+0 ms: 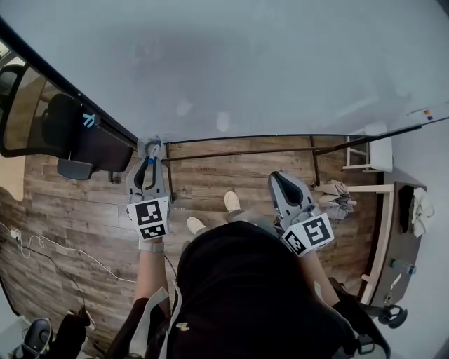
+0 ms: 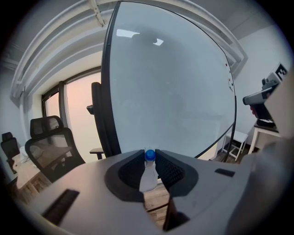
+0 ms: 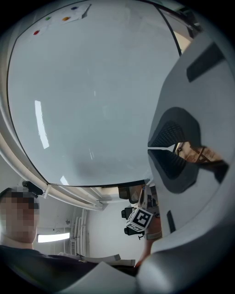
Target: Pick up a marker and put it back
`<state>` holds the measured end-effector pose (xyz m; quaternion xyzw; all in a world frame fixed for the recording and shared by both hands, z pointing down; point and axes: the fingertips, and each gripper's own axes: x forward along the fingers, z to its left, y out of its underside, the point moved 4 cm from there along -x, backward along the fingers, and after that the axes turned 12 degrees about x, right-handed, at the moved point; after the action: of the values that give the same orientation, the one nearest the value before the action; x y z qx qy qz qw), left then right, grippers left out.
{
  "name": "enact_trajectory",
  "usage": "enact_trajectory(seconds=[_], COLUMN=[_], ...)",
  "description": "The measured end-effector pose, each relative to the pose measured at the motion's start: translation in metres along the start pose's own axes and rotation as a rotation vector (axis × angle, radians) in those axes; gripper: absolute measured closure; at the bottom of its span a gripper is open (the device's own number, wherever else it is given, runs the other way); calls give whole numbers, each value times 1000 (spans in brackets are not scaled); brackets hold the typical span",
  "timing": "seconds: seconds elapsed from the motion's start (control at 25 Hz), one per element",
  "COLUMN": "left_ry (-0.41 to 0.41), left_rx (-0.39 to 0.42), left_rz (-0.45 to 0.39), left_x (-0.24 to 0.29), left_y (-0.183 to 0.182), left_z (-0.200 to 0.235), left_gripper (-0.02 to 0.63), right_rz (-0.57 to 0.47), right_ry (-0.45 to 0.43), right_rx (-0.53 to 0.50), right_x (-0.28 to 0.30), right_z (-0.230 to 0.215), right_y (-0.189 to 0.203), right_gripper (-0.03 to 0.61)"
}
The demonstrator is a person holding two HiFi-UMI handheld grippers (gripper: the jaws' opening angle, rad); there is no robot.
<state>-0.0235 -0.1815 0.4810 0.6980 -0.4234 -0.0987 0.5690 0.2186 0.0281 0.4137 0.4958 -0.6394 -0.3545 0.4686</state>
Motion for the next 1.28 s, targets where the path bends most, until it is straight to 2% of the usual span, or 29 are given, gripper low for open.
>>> enact_trajectory(seconds=[0.48, 0.76, 1.28], left_ry=[24, 17, -33], left_rx=[16, 8, -12], left_rz=[6, 4, -32], left_x=[9, 6, -28], left_y=[1, -2, -19], left_z=[-4, -4, 3], left_gripper=[538, 514, 514], right_rz=[2, 12, 32], right_ry=[5, -23, -168], right_rx=[14, 13, -8], right_x=[3, 9, 39], right_z=[-3, -2, 17], right_y=[1, 3, -2], right_gripper=[551, 551, 551])
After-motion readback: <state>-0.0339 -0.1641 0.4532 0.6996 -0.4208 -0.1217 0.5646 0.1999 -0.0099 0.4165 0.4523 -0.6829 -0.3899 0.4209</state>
